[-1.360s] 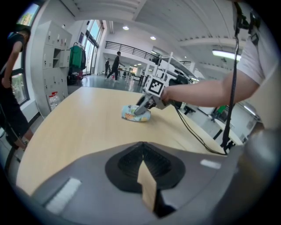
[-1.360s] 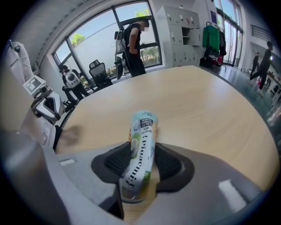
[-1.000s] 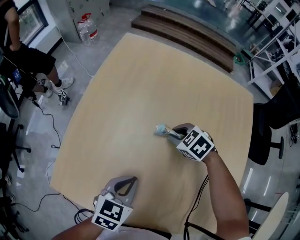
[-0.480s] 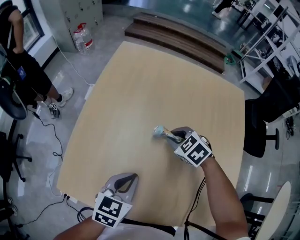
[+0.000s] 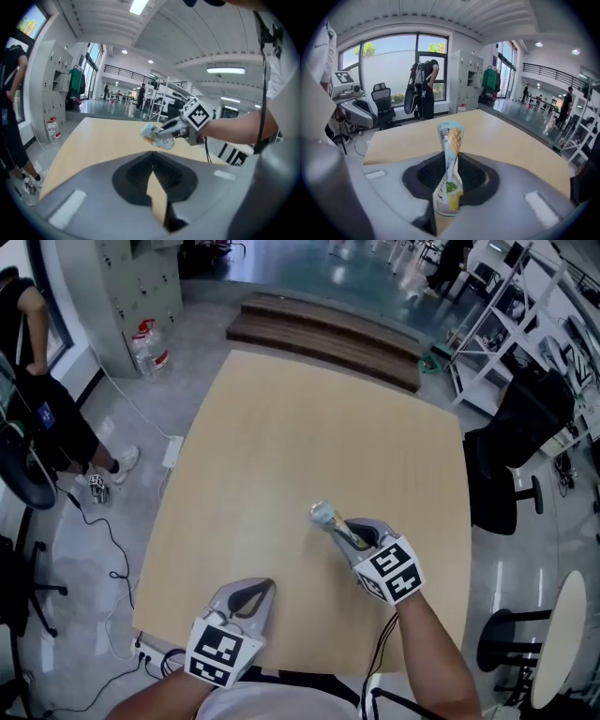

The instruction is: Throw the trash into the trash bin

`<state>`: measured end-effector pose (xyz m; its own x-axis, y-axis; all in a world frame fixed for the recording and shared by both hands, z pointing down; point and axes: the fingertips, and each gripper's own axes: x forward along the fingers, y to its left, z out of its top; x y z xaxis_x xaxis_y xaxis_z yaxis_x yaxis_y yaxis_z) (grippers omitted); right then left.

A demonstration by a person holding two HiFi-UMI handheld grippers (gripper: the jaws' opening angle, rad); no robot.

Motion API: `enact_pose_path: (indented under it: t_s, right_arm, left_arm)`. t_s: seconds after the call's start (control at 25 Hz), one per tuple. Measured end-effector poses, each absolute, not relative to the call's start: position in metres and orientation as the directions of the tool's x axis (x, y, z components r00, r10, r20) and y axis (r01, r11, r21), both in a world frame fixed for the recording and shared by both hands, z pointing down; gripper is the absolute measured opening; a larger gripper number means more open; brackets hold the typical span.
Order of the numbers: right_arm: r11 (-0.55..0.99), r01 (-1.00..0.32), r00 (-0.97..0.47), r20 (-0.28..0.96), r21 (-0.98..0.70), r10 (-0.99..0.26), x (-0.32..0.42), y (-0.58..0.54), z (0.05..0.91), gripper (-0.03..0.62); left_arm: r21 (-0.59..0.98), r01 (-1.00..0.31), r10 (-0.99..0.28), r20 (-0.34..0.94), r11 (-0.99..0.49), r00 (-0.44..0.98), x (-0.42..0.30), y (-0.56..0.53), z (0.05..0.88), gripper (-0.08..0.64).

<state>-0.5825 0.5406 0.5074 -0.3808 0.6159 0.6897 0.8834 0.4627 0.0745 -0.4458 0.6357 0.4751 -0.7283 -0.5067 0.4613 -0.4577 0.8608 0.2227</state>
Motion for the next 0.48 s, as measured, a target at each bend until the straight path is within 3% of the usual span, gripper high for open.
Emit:
enact_pose_path:
  t_s: [0.48]
  right_arm:
    - [0.686, 0.726, -0.586, 0.475, -0.053, 0.657, -0.491, 0.526, 0.438, 0.083]
  left_arm:
    - [0.198, -0.575, -0.602, 0.4, 0.793, -0.691, -0.419, 0.639, 0.452, 0.008]
